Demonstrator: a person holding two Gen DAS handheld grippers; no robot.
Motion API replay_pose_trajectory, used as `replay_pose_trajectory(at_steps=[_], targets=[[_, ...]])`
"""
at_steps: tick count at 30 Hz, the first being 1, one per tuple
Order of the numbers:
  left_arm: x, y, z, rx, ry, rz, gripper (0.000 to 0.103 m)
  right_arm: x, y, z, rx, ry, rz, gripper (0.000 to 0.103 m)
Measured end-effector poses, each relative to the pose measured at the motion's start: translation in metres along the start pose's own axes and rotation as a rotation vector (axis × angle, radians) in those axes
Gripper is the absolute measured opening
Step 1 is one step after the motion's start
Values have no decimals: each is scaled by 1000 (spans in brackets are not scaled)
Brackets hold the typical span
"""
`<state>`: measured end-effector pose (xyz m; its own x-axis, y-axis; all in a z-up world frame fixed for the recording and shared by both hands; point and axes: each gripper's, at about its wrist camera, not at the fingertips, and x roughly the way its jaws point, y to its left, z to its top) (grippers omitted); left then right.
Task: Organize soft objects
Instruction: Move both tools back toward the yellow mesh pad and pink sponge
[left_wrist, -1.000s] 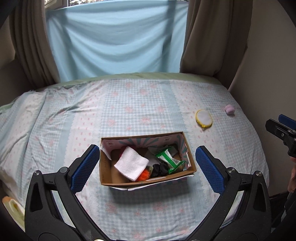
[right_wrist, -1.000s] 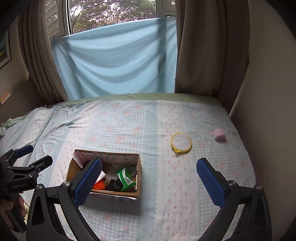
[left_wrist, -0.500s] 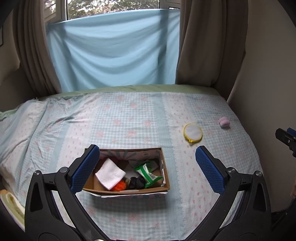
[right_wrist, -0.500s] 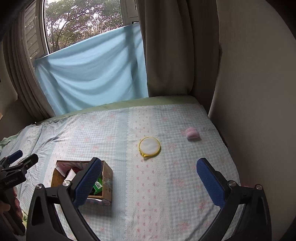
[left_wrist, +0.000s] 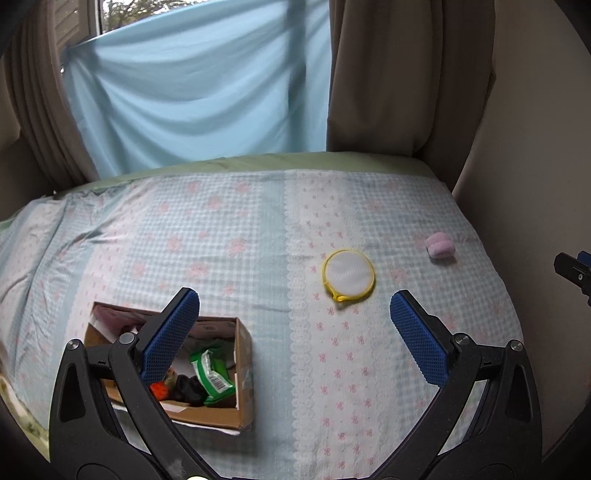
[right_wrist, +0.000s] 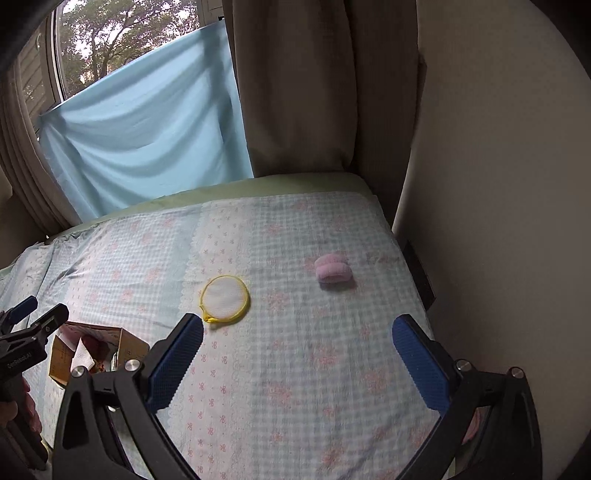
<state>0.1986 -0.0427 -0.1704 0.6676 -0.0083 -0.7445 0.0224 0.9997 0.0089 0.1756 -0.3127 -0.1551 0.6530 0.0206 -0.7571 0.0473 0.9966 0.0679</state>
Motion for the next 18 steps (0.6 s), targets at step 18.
replay_pose_trajectory(at_steps=[18], targets=[[258,-85,-36,154,83,-58,103,239,-72,6,-14,81,29,102]])
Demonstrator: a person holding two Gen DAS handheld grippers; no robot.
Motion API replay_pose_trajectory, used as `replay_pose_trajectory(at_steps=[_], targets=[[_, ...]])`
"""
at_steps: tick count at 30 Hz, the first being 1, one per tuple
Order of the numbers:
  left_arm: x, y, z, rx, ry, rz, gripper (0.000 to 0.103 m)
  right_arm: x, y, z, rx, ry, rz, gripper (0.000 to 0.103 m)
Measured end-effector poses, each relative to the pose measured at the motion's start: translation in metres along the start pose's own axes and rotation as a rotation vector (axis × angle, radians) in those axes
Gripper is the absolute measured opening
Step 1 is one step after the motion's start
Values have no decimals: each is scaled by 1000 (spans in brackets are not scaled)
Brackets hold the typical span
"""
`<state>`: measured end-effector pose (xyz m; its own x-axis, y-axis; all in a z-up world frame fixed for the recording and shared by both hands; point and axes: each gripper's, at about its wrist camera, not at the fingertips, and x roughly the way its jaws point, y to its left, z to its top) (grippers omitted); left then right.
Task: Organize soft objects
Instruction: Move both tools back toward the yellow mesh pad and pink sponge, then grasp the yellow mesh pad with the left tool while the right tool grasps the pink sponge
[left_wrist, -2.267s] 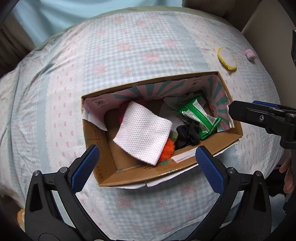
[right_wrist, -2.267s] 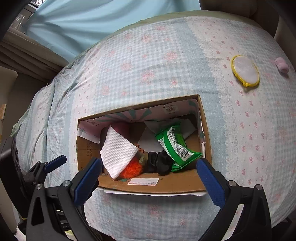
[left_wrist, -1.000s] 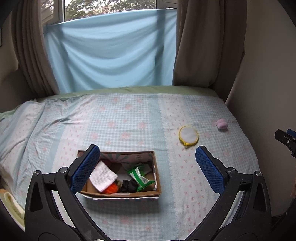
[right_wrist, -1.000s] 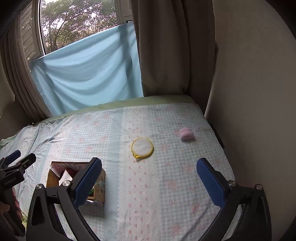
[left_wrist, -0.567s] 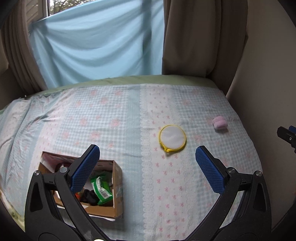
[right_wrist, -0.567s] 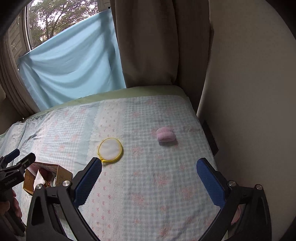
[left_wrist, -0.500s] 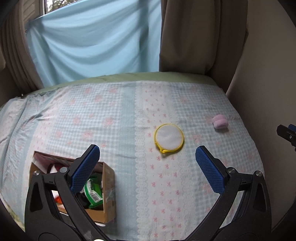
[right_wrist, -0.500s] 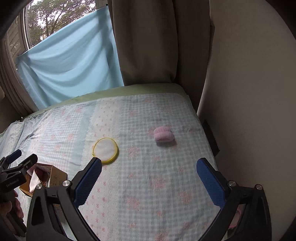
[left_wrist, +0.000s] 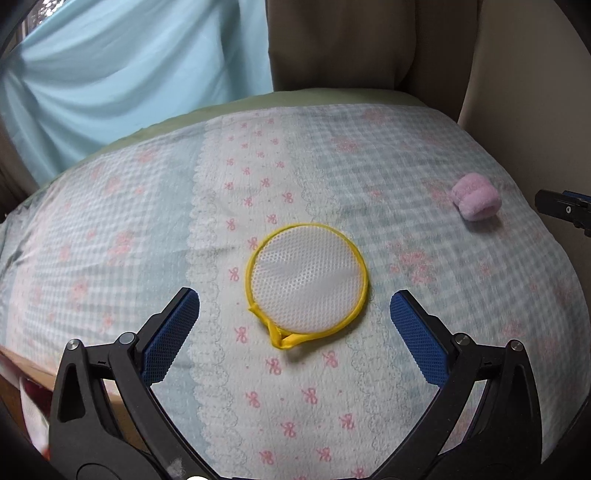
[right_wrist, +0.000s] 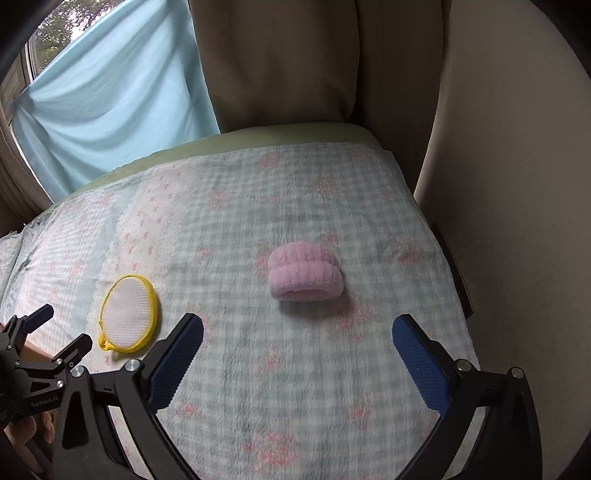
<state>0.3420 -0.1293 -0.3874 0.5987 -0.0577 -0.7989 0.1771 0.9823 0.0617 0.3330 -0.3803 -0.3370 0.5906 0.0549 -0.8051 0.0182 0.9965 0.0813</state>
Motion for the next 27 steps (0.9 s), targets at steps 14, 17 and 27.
replay_pose_trajectory(at_steps=[14,17,27], targets=[[84,-2,-3,76,47,-31,103,97,-16,22,15,20,-17,97],[93,0,-2,66,68,-74,103,111,-16,20,11,53,-14,82],[84,-13,1,96,65,-193,33,109,0,15,-67,18,-37,48]])
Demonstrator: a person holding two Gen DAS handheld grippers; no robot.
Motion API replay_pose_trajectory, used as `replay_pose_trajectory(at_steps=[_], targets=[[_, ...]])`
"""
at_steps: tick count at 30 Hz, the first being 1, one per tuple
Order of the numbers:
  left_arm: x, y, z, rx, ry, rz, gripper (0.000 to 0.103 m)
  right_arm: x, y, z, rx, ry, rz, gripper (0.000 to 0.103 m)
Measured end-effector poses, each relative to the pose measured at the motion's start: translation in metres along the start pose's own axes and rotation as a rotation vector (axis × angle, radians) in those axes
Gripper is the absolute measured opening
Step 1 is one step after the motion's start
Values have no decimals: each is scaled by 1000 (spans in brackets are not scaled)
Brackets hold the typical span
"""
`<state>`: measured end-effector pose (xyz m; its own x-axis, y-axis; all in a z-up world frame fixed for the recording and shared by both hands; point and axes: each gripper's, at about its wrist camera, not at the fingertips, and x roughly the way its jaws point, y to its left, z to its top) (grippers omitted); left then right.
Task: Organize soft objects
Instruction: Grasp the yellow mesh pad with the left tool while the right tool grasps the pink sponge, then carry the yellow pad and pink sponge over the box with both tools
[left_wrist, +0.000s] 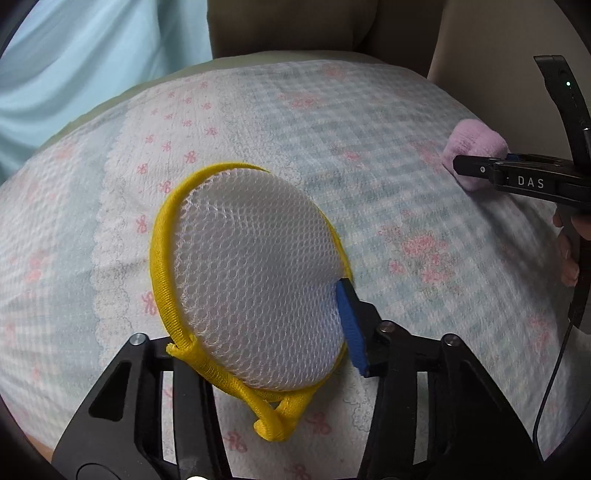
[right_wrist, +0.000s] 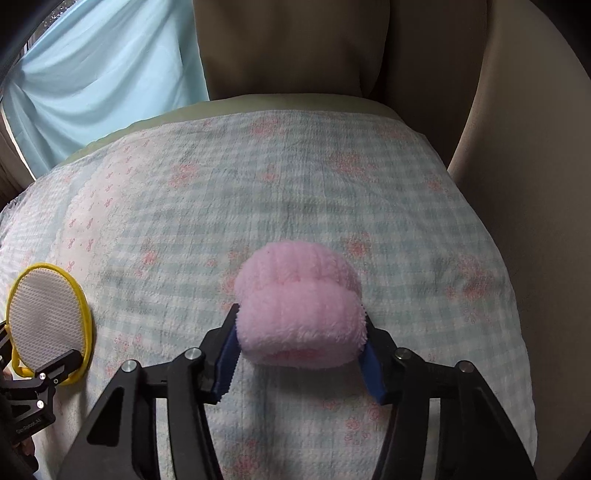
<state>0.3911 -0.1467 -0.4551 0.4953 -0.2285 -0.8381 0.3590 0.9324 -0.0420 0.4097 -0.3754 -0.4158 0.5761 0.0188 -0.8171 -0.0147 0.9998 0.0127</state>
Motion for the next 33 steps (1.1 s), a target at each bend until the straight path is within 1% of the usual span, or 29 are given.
replay_pose_trajectory(at_steps=[2,4,6,9,13,17,21,23,28,33], targets=[[-3,-3,1,-2,-5,-10,21,-2,0,2,5,-7,-1,44],[-6,-4,0,-12,-10,-21,17,-5,0,3,11,-11,0,38],[-10,-4,0,-23,-19,-22,16,-9,0,3,12,-17,-2,35],[-19,-2,0,-35,-36,-23,16,-16,2,2,9,-27,-6,27],[-36,1,3,-44,-55,-25,16,-30,5,1,22,-36,1,26],[-63,2,11,-55,-84,-26,16,-56,10,1,31,-48,7,26],[-103,3,19,-70,-127,-28,16,-96,21,4,38,-72,17,26],[-129,4,23,-81,-149,-29,16,-122,29,5,39,-87,20,26],[-207,8,22,-92,-200,-29,16,-198,58,5,33,-127,24,26],[-288,17,7,-99,-221,-24,16,-276,103,0,14,-142,47,26]])
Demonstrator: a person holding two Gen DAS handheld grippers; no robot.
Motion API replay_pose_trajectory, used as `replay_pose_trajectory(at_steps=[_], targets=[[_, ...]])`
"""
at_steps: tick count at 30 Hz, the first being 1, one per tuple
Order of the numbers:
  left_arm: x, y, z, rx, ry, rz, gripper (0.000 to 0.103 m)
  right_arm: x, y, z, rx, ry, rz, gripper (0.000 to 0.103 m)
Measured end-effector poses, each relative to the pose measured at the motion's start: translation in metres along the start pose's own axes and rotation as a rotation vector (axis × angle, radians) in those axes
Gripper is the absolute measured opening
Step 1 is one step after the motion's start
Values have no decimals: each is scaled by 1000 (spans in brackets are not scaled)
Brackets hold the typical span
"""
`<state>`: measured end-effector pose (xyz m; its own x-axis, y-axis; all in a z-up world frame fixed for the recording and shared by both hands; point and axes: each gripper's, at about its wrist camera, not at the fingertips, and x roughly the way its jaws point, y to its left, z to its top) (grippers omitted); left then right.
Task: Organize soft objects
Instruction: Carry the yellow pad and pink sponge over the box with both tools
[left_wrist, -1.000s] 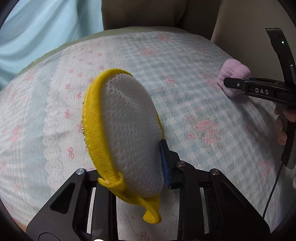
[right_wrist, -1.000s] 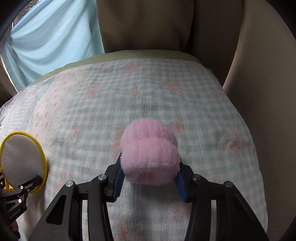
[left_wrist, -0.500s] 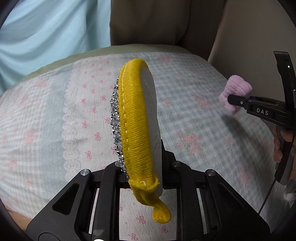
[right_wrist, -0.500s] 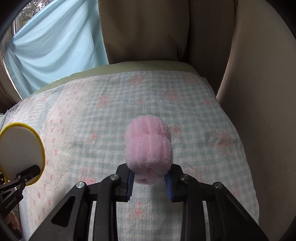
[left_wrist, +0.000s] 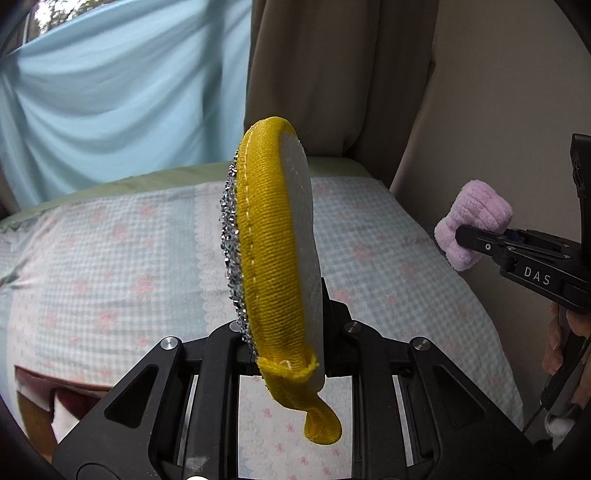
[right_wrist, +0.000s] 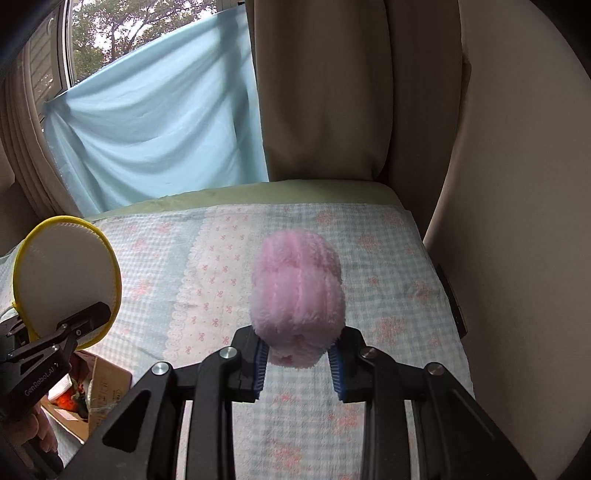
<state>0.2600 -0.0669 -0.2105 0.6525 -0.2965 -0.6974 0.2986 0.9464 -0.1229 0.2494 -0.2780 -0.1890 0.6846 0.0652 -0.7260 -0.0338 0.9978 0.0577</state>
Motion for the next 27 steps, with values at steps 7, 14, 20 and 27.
replay_pose_trajectory(at_steps=[7,14,20,27], targets=[[-99,38,-17,6,15,23,16,-77,85,-21,9,35,79,26],[-172,109,-54,7,56,80,16,-110,183,-53,-16,78,149,26],[-190,172,-90,-16,131,109,16,-100,243,-72,-10,138,186,26],[-176,232,-133,-61,250,104,16,-61,283,-93,30,236,187,26]])
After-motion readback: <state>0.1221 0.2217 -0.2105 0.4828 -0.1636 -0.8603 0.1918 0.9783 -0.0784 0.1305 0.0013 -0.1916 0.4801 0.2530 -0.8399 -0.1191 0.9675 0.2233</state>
